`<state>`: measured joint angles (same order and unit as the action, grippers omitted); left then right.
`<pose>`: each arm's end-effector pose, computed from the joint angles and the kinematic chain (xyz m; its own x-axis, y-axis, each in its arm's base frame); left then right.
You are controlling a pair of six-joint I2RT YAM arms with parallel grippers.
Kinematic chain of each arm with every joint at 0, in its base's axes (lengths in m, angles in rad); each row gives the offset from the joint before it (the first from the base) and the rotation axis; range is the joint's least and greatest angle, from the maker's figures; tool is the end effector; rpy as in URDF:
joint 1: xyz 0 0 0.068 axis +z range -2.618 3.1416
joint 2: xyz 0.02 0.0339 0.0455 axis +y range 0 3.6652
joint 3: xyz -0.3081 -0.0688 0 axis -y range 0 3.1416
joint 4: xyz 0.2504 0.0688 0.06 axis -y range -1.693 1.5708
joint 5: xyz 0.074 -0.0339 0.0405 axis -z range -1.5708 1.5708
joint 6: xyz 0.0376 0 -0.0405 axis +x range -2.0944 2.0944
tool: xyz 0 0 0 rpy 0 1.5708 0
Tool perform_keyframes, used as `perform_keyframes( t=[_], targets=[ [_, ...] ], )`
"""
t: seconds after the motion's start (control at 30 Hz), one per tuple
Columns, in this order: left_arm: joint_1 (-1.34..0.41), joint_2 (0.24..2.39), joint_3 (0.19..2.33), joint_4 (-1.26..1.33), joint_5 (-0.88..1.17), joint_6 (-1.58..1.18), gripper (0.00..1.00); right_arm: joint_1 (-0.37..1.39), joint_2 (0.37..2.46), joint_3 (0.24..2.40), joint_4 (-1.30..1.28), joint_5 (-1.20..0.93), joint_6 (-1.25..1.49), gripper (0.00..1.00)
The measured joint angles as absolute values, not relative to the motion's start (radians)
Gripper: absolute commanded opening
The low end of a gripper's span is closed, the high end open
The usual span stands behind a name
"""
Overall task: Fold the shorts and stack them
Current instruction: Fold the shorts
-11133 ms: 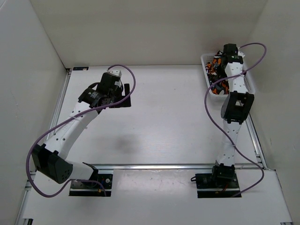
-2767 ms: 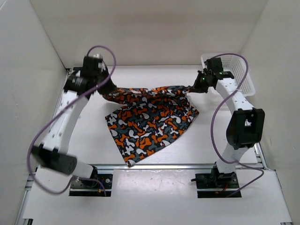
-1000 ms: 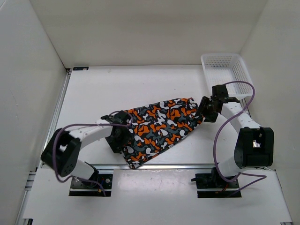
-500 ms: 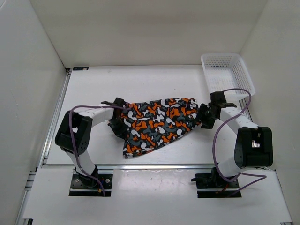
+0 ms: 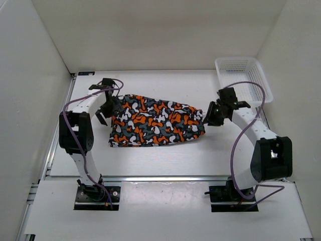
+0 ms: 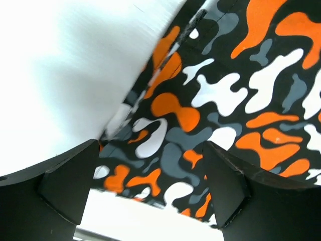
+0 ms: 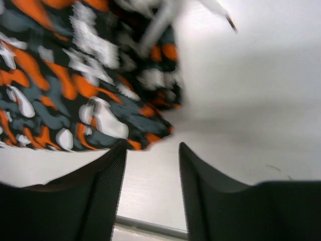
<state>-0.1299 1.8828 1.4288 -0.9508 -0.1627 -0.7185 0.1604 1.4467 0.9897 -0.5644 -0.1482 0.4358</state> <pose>0.3818 -0.0437 0.2413 -0.8029 -0.5502 -0.2295 -0.5675 0.8233 0.0115 0.2865 0.0520 0.2678 -0.8620 0.2835 -0.4202 0.1432 0.9314 0.3346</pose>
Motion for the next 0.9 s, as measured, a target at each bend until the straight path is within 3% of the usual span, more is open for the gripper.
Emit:
perform_keyframes(
  t=[0.07, 0.1, 0.33, 0.6, 0.73, 0.83, 0.87, 0.9],
  targets=[
    [-0.123, 1.865, 1.447, -0.981, -0.173, -0.702, 0.95, 0.197, 1.483, 1.076, -0.575, -0.128, 0.419, 0.10],
    [-0.123, 1.847, 1.453, -0.999, -0.175, -0.695, 0.95, 0.222, 1.511, 1.128, -0.581, -0.115, 0.418, 0.06],
    [-0.139, 1.693, 1.469, -1.066, -0.177, -0.676, 0.95, 0.321, 1.760, 1.364, -0.582, -0.067, 0.411, 0.02],
    [-0.175, 1.657, 1.442, -1.097, -0.175, -0.662, 0.95, 0.248, 2.114, 1.585, -0.599, 0.043, 0.442, 0.00],
    [-0.194, 1.657, 1.426, -1.102, -0.171, -0.653, 0.95, 0.241, 2.114, 1.607, -0.615, 0.054, 0.444, 0.11],
    [-0.212, 1.660, 1.425, -1.099, -0.169, -0.649, 0.95, 0.254, 2.061, 1.584, -0.629, 0.052, 0.444, 0.45],
    [-0.222, 1.665, 1.425, -1.098, -0.168, -0.648, 0.95, 0.257, 2.021, 1.559, -0.626, 0.050, 0.443, 0.64],
    [-0.232, 1.671, 1.425, -1.097, -0.168, -0.646, 0.95, 0.262, 1.971, 1.531, -0.634, 0.047, 0.448, 0.70]
  ],
)
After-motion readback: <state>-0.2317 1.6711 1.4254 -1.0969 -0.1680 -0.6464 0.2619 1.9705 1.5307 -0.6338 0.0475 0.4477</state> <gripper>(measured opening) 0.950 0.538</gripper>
